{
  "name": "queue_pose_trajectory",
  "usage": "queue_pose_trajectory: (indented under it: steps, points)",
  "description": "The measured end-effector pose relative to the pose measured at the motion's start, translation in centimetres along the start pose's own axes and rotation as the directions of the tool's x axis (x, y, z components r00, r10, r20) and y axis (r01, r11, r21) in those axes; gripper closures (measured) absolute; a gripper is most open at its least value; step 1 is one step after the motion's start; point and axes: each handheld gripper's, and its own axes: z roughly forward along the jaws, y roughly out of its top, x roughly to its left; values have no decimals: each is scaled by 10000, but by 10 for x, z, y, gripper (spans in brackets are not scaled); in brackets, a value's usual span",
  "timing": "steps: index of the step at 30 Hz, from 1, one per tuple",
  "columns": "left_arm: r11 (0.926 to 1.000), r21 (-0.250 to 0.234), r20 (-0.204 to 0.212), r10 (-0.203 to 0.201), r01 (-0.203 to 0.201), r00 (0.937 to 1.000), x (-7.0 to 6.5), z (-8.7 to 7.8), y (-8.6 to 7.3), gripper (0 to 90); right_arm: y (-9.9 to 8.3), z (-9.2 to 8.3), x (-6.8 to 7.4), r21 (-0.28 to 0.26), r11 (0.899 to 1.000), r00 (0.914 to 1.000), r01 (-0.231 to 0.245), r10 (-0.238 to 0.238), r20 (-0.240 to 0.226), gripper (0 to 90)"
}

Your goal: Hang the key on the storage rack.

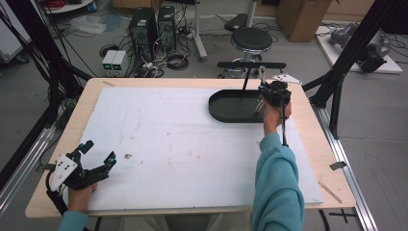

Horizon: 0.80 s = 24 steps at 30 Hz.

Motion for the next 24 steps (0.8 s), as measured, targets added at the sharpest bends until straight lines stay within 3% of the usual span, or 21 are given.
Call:
queue_pose_trajectory:
  steps: [18, 22, 24]
  points:
    - [10000, 2, 0, -2, 2, 10000, 0, 0, 0, 109, -2, 5, -2, 130, 9999, 9990, -95, 100, -433, 786]
    - [10000, 1, 8, 2, -2, 10000, 0, 0, 0, 109, -2, 4, -2, 140, 9999, 9991, -25, 31, -417, 723]
    - [10000, 27, 20, -8, 8, 10000, 0, 0, 0, 109, -2, 3, -2, 190, 9998, 9982, -84, 95, -600, 620]
